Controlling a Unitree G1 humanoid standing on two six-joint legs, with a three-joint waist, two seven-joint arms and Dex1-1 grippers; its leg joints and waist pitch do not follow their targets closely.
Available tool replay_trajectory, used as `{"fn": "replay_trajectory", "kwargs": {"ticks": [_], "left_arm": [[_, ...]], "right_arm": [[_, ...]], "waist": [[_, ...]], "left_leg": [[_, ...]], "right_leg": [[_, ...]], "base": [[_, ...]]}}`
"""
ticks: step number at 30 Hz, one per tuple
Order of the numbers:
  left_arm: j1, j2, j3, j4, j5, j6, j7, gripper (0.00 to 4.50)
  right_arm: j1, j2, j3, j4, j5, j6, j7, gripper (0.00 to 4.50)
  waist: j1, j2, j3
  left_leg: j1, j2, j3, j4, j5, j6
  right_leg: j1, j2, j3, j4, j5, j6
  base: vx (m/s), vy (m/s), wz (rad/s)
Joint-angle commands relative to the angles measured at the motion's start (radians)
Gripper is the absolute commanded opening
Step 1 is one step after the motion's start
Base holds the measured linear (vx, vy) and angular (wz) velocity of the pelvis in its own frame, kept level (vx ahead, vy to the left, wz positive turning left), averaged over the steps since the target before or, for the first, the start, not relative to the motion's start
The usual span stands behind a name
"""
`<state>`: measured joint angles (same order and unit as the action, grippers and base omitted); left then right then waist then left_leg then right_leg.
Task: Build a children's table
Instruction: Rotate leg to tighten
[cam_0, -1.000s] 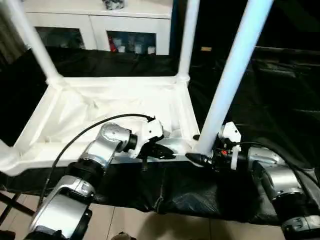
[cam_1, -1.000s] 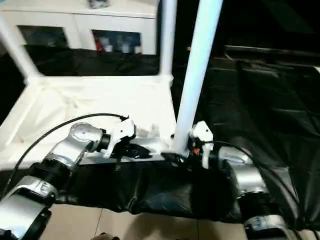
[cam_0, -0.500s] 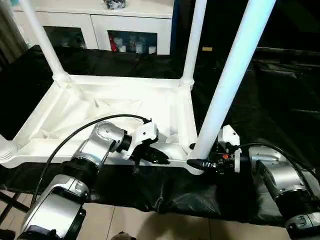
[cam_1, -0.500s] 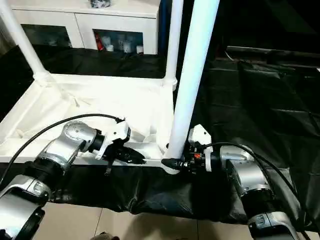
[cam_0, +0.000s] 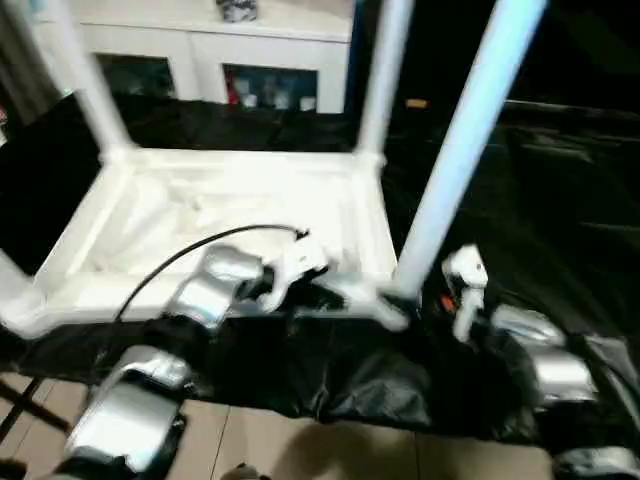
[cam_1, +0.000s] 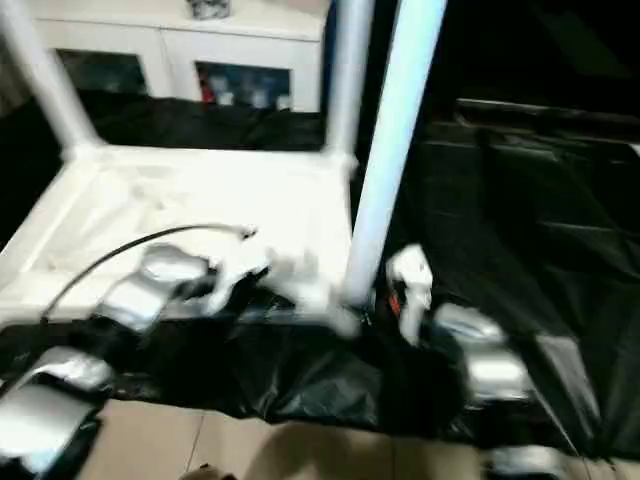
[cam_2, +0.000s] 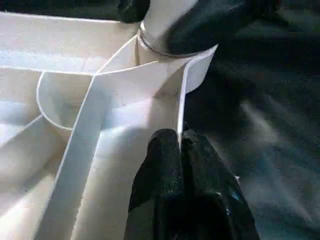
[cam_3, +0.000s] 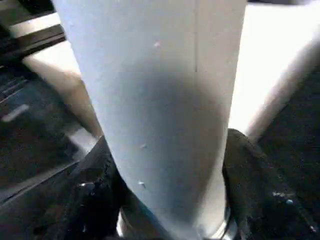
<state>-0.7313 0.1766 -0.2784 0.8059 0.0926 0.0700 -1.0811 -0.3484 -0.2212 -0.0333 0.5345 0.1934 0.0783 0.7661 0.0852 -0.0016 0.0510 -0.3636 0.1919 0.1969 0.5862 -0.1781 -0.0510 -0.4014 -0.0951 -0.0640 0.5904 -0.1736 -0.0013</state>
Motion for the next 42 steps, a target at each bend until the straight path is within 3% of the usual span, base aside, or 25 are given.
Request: {"fn": "replay_trajectory", "kwargs": {"ticks": [1,4,5,8,10,16,17,18,20,22,24,25,26,28,31,36,38,39,40,42], "left_arm": [[-0.053,-0.097,0.016,-0.003,-0.017,0.002,0.133,0.00],[-0.059,-0.133,0.004,0.008,-0.002,-0.026,0.176,0.00],[-0.057,-0.134,-0.005,0.011,0.006,-0.046,0.175,0.00],[-0.053,-0.131,-0.013,0.011,0.010,-0.059,0.164,0.00],[-0.048,-0.123,-0.015,0.010,0.015,-0.076,0.155,0.00],[-0.034,-0.099,-0.024,0.008,0.031,-0.138,0.141,0.00],[-0.034,-0.099,-0.024,0.008,0.031,-0.138,0.141,0.00],[-0.031,-0.100,-0.014,0.006,0.029,-0.142,0.164,0.00],[-0.030,-0.102,-0.006,0.006,0.027,-0.146,0.180,0.00],[-0.024,-0.094,0.000,-0.007,0.016,-0.138,0.166,0.00],[-0.021,-0.090,0.001,-0.013,0.013,-0.135,0.159,0.00],[-0.020,-0.088,0.002,-0.014,0.011,-0.137,0.156,0.27],[-0.007,-0.079,0.010,-0.035,-0.004,-0.122,0.136,0.55],[0.007,-0.068,0.020,-0.063,-0.023,-0.108,0.114,0.57],[0.026,-0.051,0.035,-0.106,-0.051,-0.083,0.084,0.96],[0.060,-0.004,0.052,-0.221,-0.106,0.011,0.005,1.40],[0.084,0.036,0.050,-0.302,-0.135,0.083,-0.045,1.49],[0.084,0.036,0.050,-0.302,-0.135,0.083,-0.045,1.58],[0.127,0.103,0.036,-0.425,-0.174,0.185,-0.125,1.84],[0.133,0.112,0.034,-0.440,-0.178,0.196,-0.134,1.84]], "right_arm": [[0.008,0.096,0.073,0.039,-0.051,0.040,-0.100,2.46],[0.002,0.149,0.068,0.027,-0.073,0.041,-0.209,2.46],[0.002,0.157,0.063,0.018,-0.082,0.032,-0.235,3.16],[0.002,0.161,0.053,0.011,-0.085,0.025,-0.256,3.22],[0.010,0.147,0.035,-0.010,-0.074,0.034,-0.248,3.53],[0.037,0.040,0.013,-0.038,-0.076,0.022,-0.194,3.66],[0.037,0.040,0.013,-0.038,-0.076,0.022,-0.194,3.66],[0.057,-0.025,-0.010,-0.059,-0.047,0.020,-0.125,3.66],[0.068,-0.060,-0.021,-0.073,-0.028,0.020,-0.091,3.66],[0.091,-0.120,-0.063,-0.111,0.015,0.032,-0.011,3.66],[0.100,-0.143,-0.081,-0.128,0.035,0.039,0.022,3.66],[0.106,-0.157,-0.091,-0.140,0.048,0.046,0.042,3.67],[0.116,-0.189,-0.119,-0.160,0.082,0.068,0.082,3.68],[0.132,-0.227,-0.137,-0.185,0.116,0.094,0.136,3.68],[0.159,-0.282,-0.152,-0.228,0.157,0.135,0.213,3.68],[0.205,-0.327,-0.095,-0.334,0.214,0.221,0.308,3.68],[0.205,-0.310,-0.056,-0.375,0.221,0.248,0.323,3.68],[0.205,-0.310,-0.056,-0.375,0.221,0.248,0.323,3.68],[0.198,-0.287,-0.019,-0.412,0.229,0.273,0.329,3.68],[0.197,-0.284,-0.016,-0.416,0.230,0.275,0.330,3.68]], "waist": [[-0.009,-0.009,-0.052],[-0.017,-0.004,-0.054],[-0.018,0.003,-0.054],[-0.022,-0.001,-0.057],[-0.023,0.005,-0.060],[-0.019,0.000,-0.066],[-0.015,-0.004,-0.067],[-0.012,-0.009,-0.067],[0.004,-0.008,-0.067],[0.005,-0.017,-0.067],[0.006,-0.016,-0.065],[0.004,-0.017,-0.065],[0.003,-0.025,-0.064],[0.005,-0.025,-0.064],[0.010,-0.026,-0.064],[0.012,-0.034,-0.062],[0.011,-0.034,-0.063],[0.010,-0.030,-0.061],[0.011,-0.029,-0.060],[0.006,-0.025,-0.057]], "left_leg": [[0.018,0.038,-0.030,-0.087,-0.374,-0.013],[0.015,0.038,-0.030,-0.092,-0.369,-0.015],[0.018,0.038,-0.029,-0.091,-0.376,-0.011],[0.014,0.038,-0.027,-0.091,-0.365,-0.004],[0.011,0.039,-0.024,-0.089,-0.325,0.008],[0.010,0.038,-0.015,-0.077,-0.237,0.050],[0.009,0.037,-0.014,-0.074,-0.219,0.060],[0.008,0.039,-0.013,-0.074,-0.203,0.071],[0.011,0.040,-0.011,-0.069,-0.190,0.086],[0.006,0.039,-0.012,-0.069,-0.181,0.098],[0.004,0.040,-0.013,-0.069,-0.185,0.104],[0.003,0.039,-0.013,-0.069,-0.188,0.104],[0.004,0.039,-0.013,-0.068,-0.194,0.103],[0.001,0.039,-0.013,-0.068,-0.185,0.109],[0.002,0.043,-0.013,-0.066,-0.173,0.122],[-0.001,0.044,-0.011,-0.065,-0.164,0.123],[0.001,0.046,-0.011,-0.065,-0.159,0.115],[-0.003,0.046,-0.012,-0.067,-0.155,0.109],[0.003,0.049,-0.012,-0.070,-0.170,0.097],[0.005,0.049,-0.012,-0.073,-0.185,0.081]], "right_leg": [[0.029,-0.062,0.034,-0.102,-0.520,-0.132],[0.030,-0.059,0.034,-0.102,-0.464,-0.135],[0.027,-0.058,0.035,-0.100,-0.441,-0.143],[0.032,-0.056,0.036,-0.096,-0.394,-0.157],[0.037,-0.054,0.038,-0.085,-0.288,-0.189],[0.045,-0.054,0.040,-0.071,-0.147,-0.235],[0.048,-0.055,0.039,-0.070,-0.140,-0.239],[0.051,-0.055,0.039,-0.069,-0.131,-0.240],[0.050,-0.056,0.040,-0.067,-0.121,-0.242],[0.053,-0.056,0.038,-0.067,-0.132,-0.239],[0.054,-0.057,0.037,-0.069,-0.152,-0.236],[0.052,-0.057,0.036,-0.072,-0.180,-0.232],[0.052,-0.057,0.035,-0.075,-0.204,-0.226],[0.054,-0.058,0.035,-0.073,-0.213,-0.225],[0.054,-0.056,0.034,-0.070,-0.201,-0.233],[0.051,-0.056,0.032,-0.071,-0.241,-0.218],[0.046,-0.055,0.031,-0.069,-0.250,-0.216],[0.046,-0.055,0.031,-0.067,-0.257,-0.215],[0.042,-0.056,0.032,-0.068,-0.274,-0.216],[0.037,-0.052,0.034,-0.069,-0.291,-0.210]], "base": [[0.000,0.000,0.00],[0.000,0.000,0.00],[0.000,0.000,0.00],[0.000,0.000,0.00],[0.000,0.000,0.00],[0.000,0.000,0.00],[0.000,0.000,0.00],[0.000,0.000,0.00],[0.000,0.000,0.00],[0.000,0.000,0.00],[0.000,0.000,0.00],[0.000,0.000,0.00],[0.000,0.000,0.00],[0.000,0.000,0.00],[0.000,0.000,0.00],[0.000,0.000,0.00],[0.000,0.000,0.00],[0.000,0.000,0.00],[0.000,0.000,0.00],[0.000,0.000,0.00]]}}
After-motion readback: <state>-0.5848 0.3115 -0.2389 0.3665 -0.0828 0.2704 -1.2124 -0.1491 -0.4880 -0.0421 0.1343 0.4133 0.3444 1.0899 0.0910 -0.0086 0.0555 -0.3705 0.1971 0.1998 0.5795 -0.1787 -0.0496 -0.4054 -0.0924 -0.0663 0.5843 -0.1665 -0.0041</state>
